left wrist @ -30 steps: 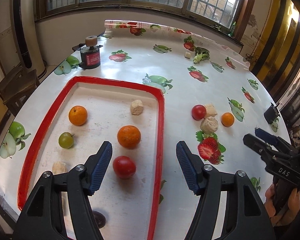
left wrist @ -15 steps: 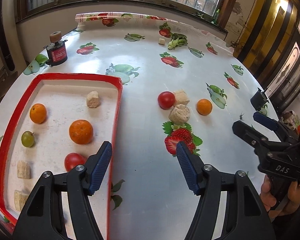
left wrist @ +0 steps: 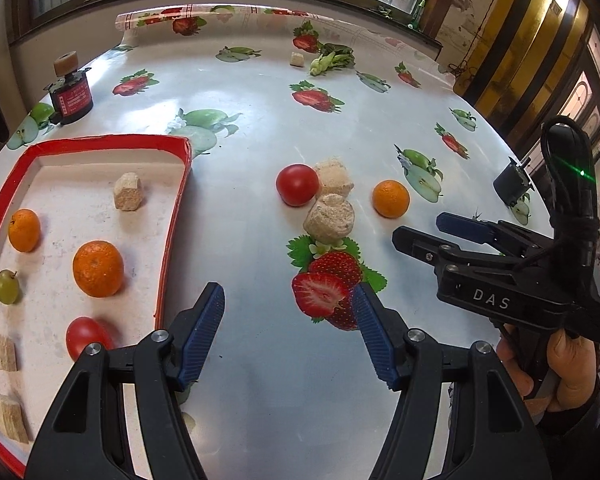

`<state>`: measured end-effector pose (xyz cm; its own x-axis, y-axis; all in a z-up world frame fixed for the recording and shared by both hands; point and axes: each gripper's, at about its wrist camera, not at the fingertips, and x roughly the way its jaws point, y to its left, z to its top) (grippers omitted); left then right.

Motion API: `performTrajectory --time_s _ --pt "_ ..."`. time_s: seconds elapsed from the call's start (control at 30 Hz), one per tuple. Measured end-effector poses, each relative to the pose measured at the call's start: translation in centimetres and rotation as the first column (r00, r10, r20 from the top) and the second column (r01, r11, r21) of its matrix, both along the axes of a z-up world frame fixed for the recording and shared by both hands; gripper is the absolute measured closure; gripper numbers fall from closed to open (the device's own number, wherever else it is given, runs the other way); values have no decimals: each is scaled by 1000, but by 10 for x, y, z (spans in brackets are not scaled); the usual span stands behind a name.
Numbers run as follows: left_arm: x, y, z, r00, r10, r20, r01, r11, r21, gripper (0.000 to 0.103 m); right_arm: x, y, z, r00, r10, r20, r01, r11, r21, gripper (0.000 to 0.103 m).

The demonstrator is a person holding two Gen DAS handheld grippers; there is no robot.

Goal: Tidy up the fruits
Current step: 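Move both tools back toward the fruit cluster, then grasp the round beige lump with left tool while right tool grasps an orange, then carry the beige lump with left tool while right tool carries the orange to the tray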

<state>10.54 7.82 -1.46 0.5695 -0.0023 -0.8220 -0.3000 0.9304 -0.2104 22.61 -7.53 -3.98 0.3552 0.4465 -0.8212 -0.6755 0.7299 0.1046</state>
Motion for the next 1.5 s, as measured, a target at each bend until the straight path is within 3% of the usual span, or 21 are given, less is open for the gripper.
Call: performTrajectory --time_s 0.17,0.43,0.57,0.6,0.77,0.93,1.1,1.5 --pt "20 -1 -7 1000 -4 -8 4 1000 8 38 13 1 -4 1000 -6 -28 7 1000 29 43" --pt "50 -4 -23 999 -20 -39 20 1000 -18 38 33 12 -3 997 17 -70 -13 998 67 50" --pt "60 -6 -24 999 -30 -37 29 1000 -6 38 44 15 -11 990 35 -139 -20 994 104 67" --pt "62 -6 -24 999 -33 -31 33 999 -7 39 46 13 -11 989 35 -146 -18 993 117 67" --pt "77 -4 -25 998 -55 5 55 998 6 71 45 -1 -4 992 -6 -126 22 991 133 68" --pt "83 15 -25 1000 5 -4 -5 1000 1 71 42 -15 7 994 -35 -106 50 988 146 68" --pt "63 26 -22 1000 29 -4 -29 999 -43 71 34 -26 18 995 -43 -89 57 985 162 68" --pt "4 23 22 994 15 107 -10 999 -45 71 -5 -13 50 999 16 -28 -10 982 190 68"
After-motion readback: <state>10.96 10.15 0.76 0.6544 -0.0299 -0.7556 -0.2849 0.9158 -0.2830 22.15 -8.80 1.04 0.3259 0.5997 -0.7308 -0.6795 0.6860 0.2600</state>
